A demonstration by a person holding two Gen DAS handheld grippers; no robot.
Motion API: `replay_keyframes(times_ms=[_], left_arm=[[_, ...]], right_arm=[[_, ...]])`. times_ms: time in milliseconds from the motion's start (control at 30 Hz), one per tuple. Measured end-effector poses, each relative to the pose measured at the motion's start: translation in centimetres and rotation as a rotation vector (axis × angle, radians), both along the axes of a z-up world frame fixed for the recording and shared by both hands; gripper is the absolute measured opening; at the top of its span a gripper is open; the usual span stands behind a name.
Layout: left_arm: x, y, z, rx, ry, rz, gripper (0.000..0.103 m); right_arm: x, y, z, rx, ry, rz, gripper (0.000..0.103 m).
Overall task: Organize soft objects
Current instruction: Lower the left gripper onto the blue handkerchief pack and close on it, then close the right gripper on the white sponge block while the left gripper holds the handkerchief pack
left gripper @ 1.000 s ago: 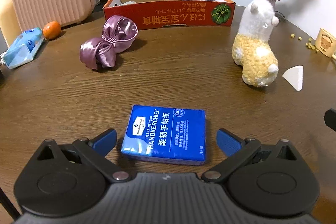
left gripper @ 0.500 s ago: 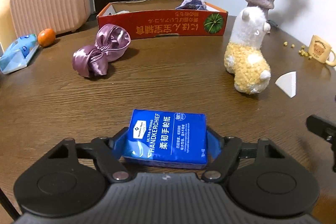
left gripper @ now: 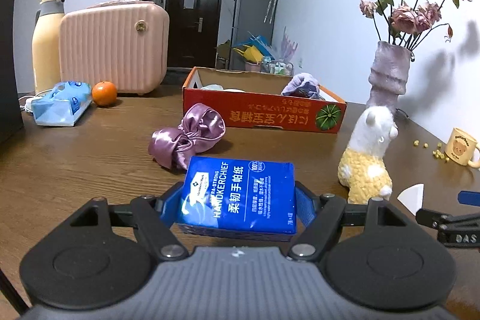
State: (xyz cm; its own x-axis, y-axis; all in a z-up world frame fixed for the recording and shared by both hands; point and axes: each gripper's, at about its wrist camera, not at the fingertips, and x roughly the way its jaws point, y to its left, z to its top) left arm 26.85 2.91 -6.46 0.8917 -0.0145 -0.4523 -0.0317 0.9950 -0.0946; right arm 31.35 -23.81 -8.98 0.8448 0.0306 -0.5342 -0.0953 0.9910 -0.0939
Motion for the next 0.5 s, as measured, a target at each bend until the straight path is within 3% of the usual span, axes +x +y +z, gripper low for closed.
replay_keyframes(times_ms=[200, 500], left_arm=[[-0.2, 0.2, 0.1, -0.005, -0.019, 0.016, 0.075], [-0.6, 0.7, 0.2, -0.034, -0.03, 0.016, 0.075]], right_arm=[[3.5, -0.7, -0.9, 0.016, 0.041, -0.014, 0.103], [5.3, -0.5, -1.5, 0.017, 0.062, -0.002, 0.097]])
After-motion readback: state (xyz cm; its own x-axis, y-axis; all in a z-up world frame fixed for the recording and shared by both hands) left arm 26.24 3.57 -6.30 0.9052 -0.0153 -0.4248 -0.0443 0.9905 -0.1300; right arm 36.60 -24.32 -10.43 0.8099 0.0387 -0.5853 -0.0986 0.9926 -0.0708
